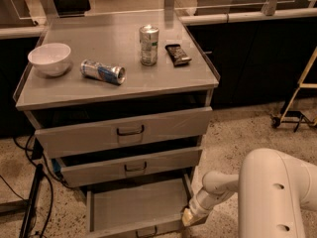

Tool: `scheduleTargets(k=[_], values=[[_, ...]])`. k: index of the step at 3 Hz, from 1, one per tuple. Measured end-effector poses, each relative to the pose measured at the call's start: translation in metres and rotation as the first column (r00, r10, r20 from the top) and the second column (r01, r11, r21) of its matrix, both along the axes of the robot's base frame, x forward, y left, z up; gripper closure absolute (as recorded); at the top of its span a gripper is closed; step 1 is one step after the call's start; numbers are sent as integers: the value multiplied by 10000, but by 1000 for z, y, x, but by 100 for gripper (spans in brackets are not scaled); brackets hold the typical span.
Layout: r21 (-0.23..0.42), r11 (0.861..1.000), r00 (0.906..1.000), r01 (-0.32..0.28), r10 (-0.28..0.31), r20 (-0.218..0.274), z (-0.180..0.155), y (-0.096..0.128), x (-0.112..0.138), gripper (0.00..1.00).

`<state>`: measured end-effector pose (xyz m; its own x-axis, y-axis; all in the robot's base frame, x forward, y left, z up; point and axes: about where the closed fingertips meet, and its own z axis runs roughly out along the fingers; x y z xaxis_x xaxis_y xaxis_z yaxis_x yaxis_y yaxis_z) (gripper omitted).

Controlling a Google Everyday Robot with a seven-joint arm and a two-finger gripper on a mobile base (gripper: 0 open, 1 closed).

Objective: Close bottom drawer

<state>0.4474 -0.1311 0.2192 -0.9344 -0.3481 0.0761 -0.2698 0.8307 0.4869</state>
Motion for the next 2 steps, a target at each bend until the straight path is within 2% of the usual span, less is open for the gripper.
scheduleTargets(k=[2], values=[[-591, 9981, 9980, 193, -228, -598, -35, -1, -15, 100]])
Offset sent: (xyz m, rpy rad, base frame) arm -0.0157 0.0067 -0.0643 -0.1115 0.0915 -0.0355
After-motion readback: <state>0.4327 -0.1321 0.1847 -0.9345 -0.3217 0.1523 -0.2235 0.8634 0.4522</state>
